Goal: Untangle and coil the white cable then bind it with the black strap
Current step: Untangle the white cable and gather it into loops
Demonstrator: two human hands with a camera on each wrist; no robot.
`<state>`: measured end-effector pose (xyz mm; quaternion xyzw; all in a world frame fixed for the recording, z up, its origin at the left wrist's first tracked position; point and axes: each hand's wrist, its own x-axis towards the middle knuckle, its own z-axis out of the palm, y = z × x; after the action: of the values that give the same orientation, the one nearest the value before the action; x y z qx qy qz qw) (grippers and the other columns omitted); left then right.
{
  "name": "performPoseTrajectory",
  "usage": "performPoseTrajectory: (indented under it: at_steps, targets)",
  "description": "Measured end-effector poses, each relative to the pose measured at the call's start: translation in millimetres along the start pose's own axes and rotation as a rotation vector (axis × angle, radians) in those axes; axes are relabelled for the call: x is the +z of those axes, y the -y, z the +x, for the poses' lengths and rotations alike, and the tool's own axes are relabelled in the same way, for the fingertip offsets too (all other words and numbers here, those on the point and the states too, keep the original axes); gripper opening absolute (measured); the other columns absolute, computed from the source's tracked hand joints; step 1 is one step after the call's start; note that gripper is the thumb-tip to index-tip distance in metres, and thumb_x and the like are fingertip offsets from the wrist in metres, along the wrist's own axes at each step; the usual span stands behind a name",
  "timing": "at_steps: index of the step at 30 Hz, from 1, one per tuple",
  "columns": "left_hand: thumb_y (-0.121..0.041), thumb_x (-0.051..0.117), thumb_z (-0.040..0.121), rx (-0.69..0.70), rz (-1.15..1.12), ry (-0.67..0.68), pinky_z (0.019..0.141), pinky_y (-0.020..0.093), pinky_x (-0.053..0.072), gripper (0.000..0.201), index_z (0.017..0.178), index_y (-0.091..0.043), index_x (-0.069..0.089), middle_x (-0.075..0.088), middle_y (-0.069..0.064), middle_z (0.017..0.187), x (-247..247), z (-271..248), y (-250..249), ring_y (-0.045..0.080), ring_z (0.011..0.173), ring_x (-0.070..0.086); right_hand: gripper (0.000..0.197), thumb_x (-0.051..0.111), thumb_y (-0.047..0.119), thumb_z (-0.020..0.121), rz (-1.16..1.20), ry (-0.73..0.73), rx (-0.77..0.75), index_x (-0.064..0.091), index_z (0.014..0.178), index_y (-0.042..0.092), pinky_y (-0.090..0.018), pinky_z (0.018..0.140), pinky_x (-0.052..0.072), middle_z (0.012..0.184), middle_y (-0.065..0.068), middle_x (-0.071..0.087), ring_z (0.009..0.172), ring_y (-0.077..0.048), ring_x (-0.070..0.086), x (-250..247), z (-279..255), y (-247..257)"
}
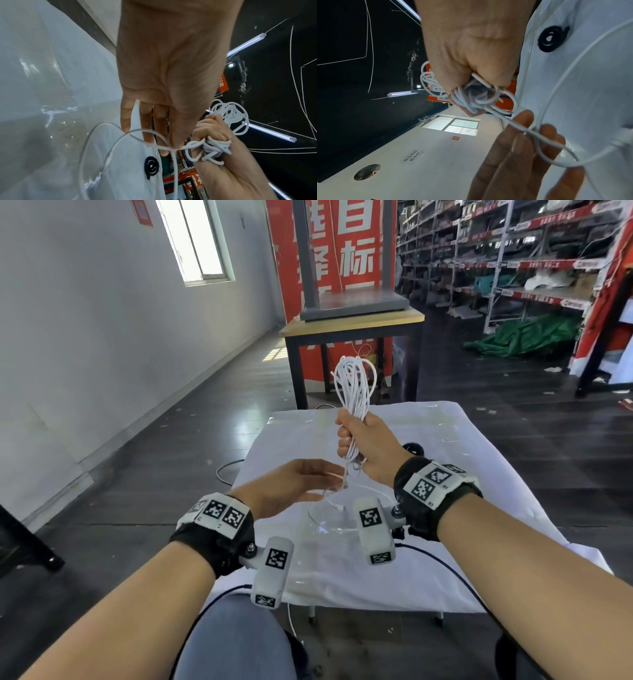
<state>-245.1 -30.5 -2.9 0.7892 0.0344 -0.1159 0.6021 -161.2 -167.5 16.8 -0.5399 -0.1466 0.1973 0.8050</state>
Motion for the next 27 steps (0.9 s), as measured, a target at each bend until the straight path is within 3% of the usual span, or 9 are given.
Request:
performPoseTrajectory:
  at_steps: [4, 9, 13, 16, 20, 22, 24, 26, 27]
  targets:
    - [-0.01, 0.059, 0.093, 0.093, 0.101, -0.061, 0.091, 0.025, 0.046, 0.014, 0.102, -0.013, 0.07, 0.071, -0.004, 0.097, -6, -6, 10, 0.007, 0.089, 0.06, 0.021, 0.048, 0.021, 0.099, -0.065, -0.102, -0.054, 0.048, 0.081, 0.011, -0.02, 0.044, 0.042, 0.059, -0.001, 0.041, 0.043, -0.008, 0.04, 3, 1, -1]
    - [-0.008, 0.063, 0.09, 0.141, 0.328, -0.298, 0.08, 0.018, 0.055, 0.017, 0.096, -0.02, 0.073, 0.072, -0.002, 0.092, -29, -9, 15, 0.009, 0.078, 0.067, 0.021, 0.047, 0.022, 0.099, -0.245, -0.214, -0.081, 0.048, 0.08, 0.012, -0.024, 0.046, 0.04, 0.062, -0.003, 0.042, 0.048, -0.012, 0.04, -4, 8, -10]
    - [0.01, 0.048, 0.092, 0.102, -0.019, -0.64, 0.062, 0.017, 0.056, 0.025, 0.088, -0.005, 0.068, 0.063, 0.013, 0.084, -50, -7, 26, 0.02, 0.066, 0.061, 0.019, 0.046, 0.022, 0.099, -0.355, -0.247, -0.09, 0.05, 0.083, 0.011, -0.029, 0.049, 0.038, 0.062, -0.003, 0.044, 0.048, -0.014, 0.041, -9, 9, -15]
    - [0.014, 0.037, 0.093, 0.081, -0.407, -0.836, 0.06, 0.02, 0.057, 0.033, 0.083, -0.004, 0.064, 0.058, 0.013, 0.085, -71, -7, 40, 0.02, 0.067, 0.06, 0.018, 0.047, 0.022, 0.098, -0.475, -0.272, -0.131, 0.05, 0.087, 0.009, -0.029, 0.05, 0.039, 0.063, -0.003, 0.044, 0.05, -0.016, 0.041, -19, 9, -17]
    - [0.013, 0.033, 0.094, 0.06, -0.649, -1.051, 0.047, 0.019, 0.051, 0.032, 0.1, -0.007, 0.058, 0.053, 0.01, 0.082, -93, -10, 55, 0.015, 0.058, 0.051, 0.016, 0.047, 0.021, 0.099, -0.54, -0.357, -0.16, 0.048, 0.092, 0.007, -0.028, 0.048, 0.038, 0.064, -0.003, 0.043, 0.051, -0.016, 0.041, -37, 9, -17]
    - [0.008, 0.033, 0.095, 0.003, -0.585, -1.077, 0.039, 0.017, 0.044, 0.033, 0.115, -0.014, 0.048, 0.049, 0.007, 0.078, -100, -10, 64, 0.013, 0.056, 0.048, 0.016, 0.046, 0.021, 0.099, -0.569, -0.398, -0.168, 0.048, 0.093, 0.006, -0.029, 0.05, 0.039, 0.066, -0.004, 0.044, 0.051, -0.016, 0.043, -44, 10, -17]
    - [0.007, 0.036, 0.091, -0.116, -0.389, -1.025, 0.035, 0.019, 0.036, 0.035, 0.121, -0.005, 0.048, 0.045, 0.01, 0.072, -107, -9, 72, 0.017, 0.055, 0.042, 0.016, 0.046, 0.021, 0.099, -0.585, -0.42, -0.164, 0.048, 0.094, 0.006, -0.028, 0.05, 0.04, 0.067, -0.003, 0.046, 0.051, -0.015, 0.044, -46, 9, -19]
    - [-0.003, 0.05, 0.075, -0.253, -0.094, -0.862, 0.044, 0.023, 0.035, 0.05, 0.123, 0.01, 0.048, 0.052, 0.017, 0.083, -111, -6, 79, 0.022, 0.059, 0.043, 0.017, 0.047, 0.022, 0.099, -0.588, -0.41, -0.146, 0.049, 0.096, 0.005, -0.028, 0.05, 0.04, 0.066, -0.002, 0.046, 0.052, -0.014, 0.045, -44, 9, -22]
    - [-0.011, 0.056, 0.066, -0.307, 0.022, -0.787, 0.055, 0.028, 0.041, 0.062, 0.125, 0.006, 0.05, 0.055, 0.019, 0.096, -111, -3, 83, 0.026, 0.069, 0.05, 0.018, 0.047, 0.022, 0.099, -0.58, -0.4, -0.138, 0.049, 0.096, 0.005, -0.029, 0.051, 0.04, 0.065, -0.003, 0.046, 0.052, -0.015, 0.045, -42, 9, -24]
